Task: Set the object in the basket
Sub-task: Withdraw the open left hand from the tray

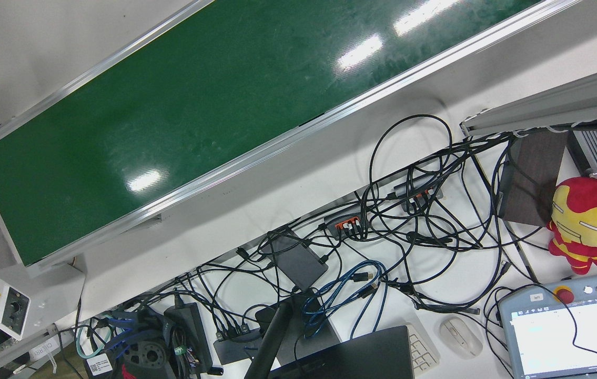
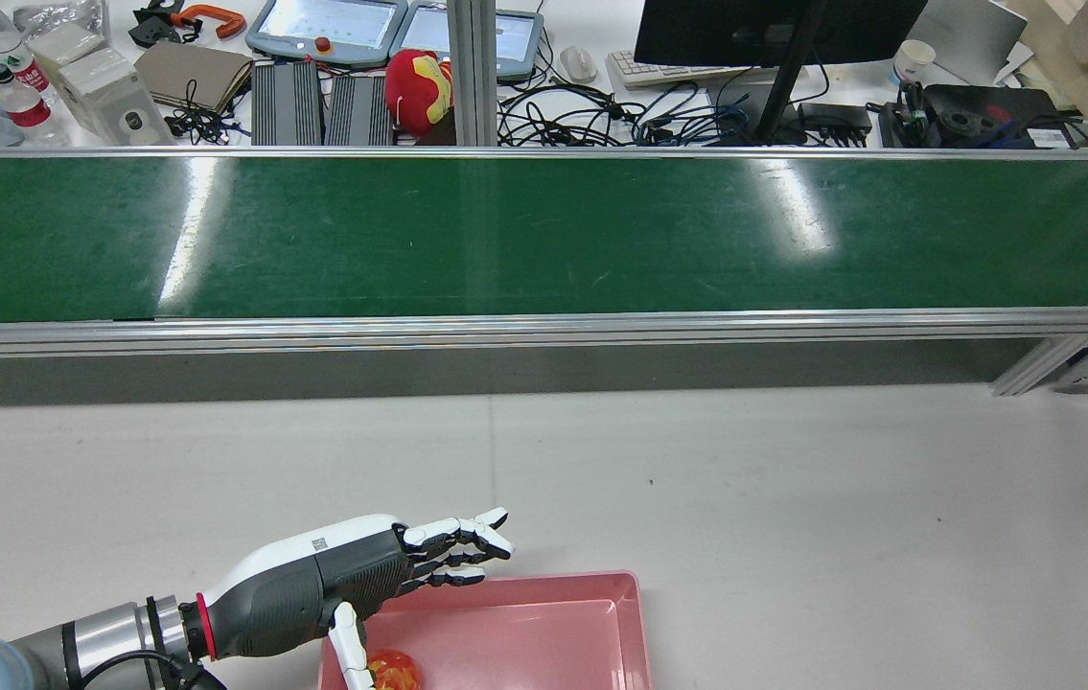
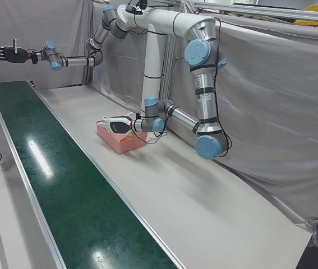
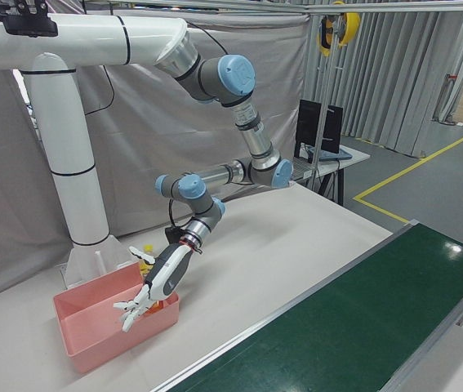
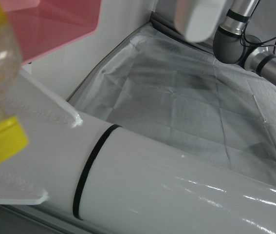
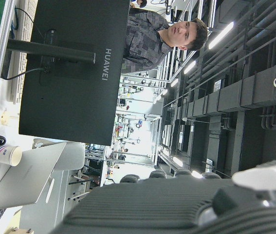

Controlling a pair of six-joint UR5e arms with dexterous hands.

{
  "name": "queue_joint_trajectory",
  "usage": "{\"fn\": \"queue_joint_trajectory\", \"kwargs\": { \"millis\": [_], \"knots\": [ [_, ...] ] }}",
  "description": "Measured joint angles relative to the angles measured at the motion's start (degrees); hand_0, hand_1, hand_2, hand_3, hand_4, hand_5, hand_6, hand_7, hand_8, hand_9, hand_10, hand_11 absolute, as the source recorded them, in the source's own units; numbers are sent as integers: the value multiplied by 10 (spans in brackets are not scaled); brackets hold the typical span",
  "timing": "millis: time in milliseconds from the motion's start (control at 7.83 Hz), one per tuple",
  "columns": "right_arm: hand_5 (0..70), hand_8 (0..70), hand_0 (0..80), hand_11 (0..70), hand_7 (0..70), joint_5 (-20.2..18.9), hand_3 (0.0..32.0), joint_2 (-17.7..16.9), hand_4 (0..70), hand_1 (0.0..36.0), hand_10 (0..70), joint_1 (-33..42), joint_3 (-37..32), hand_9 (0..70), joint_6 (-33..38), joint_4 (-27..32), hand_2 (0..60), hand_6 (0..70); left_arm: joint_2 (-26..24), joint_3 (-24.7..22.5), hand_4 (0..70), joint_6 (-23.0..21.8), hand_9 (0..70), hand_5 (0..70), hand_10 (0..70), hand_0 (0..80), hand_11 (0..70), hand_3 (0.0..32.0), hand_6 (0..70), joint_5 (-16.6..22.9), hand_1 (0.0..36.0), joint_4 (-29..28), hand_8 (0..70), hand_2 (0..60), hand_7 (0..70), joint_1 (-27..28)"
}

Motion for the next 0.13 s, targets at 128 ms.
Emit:
{"fn": "queue_joint_trajectory", "kwargs": {
  "millis": [128],
  "knots": [
    [0, 0, 0, 0, 0, 0, 0, 0, 0, 0, 0, 0, 0, 0, 0, 0, 0, 0, 5, 0, 11, 0, 14, 167, 4, 800, 39, 2, 0, 0, 124, -4, 23, 0, 0, -1]
  ]
}}
